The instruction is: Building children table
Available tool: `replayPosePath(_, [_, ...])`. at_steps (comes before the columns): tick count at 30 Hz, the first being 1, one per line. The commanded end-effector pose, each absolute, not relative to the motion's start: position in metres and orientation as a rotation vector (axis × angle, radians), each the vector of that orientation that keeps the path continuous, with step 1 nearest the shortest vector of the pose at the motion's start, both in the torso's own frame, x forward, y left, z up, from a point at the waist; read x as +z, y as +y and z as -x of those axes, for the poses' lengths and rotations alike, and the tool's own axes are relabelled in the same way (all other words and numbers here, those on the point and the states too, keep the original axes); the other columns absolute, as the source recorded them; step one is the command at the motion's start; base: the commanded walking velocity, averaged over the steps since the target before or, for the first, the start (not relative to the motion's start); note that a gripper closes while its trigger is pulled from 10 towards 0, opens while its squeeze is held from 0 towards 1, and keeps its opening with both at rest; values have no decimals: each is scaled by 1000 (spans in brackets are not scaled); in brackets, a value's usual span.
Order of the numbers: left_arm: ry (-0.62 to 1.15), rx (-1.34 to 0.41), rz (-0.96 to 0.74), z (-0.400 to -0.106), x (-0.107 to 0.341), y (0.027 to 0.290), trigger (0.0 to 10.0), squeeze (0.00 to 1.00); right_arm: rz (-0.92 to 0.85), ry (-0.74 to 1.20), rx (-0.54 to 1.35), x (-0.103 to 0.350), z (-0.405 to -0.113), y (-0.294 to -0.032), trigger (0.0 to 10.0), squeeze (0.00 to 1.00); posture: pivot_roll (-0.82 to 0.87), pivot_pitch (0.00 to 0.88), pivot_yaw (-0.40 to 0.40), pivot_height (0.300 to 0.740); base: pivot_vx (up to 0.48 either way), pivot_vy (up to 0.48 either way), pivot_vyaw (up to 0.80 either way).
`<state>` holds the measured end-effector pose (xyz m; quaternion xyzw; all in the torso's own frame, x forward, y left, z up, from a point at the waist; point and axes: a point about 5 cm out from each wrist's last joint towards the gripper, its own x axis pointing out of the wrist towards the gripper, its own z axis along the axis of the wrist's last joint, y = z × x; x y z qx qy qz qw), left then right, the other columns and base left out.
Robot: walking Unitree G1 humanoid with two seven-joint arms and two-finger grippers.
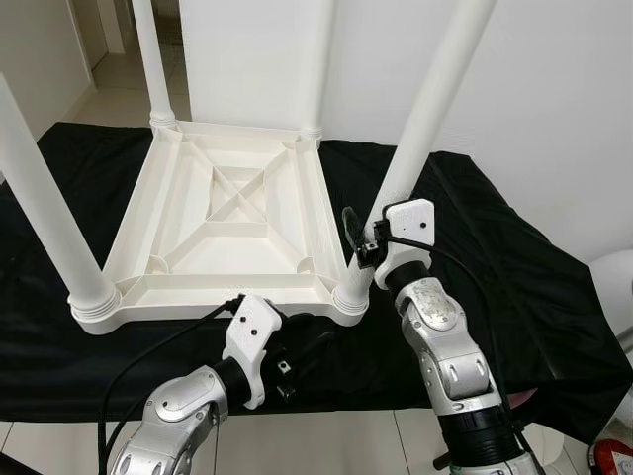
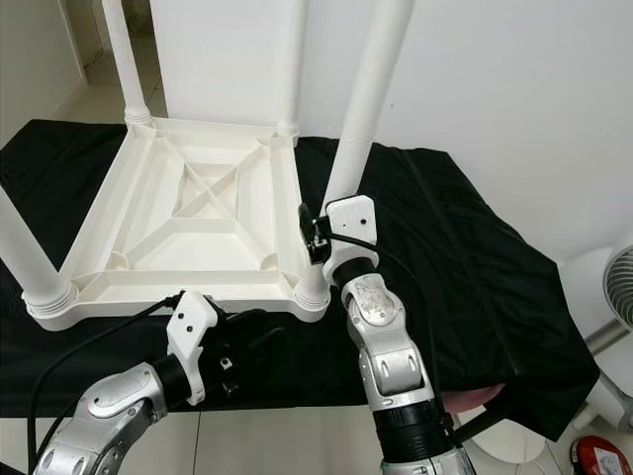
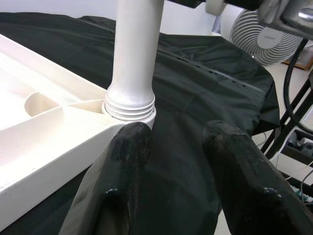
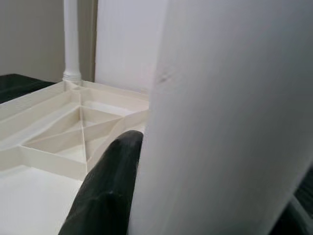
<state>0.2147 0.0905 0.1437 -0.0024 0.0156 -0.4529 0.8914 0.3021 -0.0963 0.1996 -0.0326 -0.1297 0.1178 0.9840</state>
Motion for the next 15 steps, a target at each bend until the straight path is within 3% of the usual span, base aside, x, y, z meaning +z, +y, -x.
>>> replayPosePath(1, [37, -939, 18, -213, 144, 89, 10000, 0, 97, -242, 166, 197, -304, -109, 4745, 0, 52, 0, -123, 740, 0, 0, 0])
replayPosePath(3, [37, -939, 18, -213, 144, 89, 10000, 0, 97, -242, 166, 197, -304, -109, 4745, 0, 52, 0, -123, 740, 0, 0, 0])
replayPosePath(4, [37, -941, 19, -213, 144, 88, 10000, 0, 91, -232, 158, 195, -304, -108, 10000, 0, 52, 0, -123, 740, 0, 0, 0])
replayPosePath(10, [32, -951, 18, -214, 145, 87, 10000, 0, 60, -218, 118, 191, -305, -104, 10000, 0, 51, 0, -122, 740, 0, 0, 0])
replayPosePath(11, [30, -954, 18, -215, 145, 87, 10000, 0, 20, -208, 123, 189, -305, -101, 10000, 1000, 51, 0, -121, 740, 0, 0, 0])
replayPosePath(15, [30, -954, 19, -215, 146, 87, 10000, 0, 18, -208, 122, 188, -305, -100, 10000, 1000, 51, 0, -121, 740, 0, 0, 0])
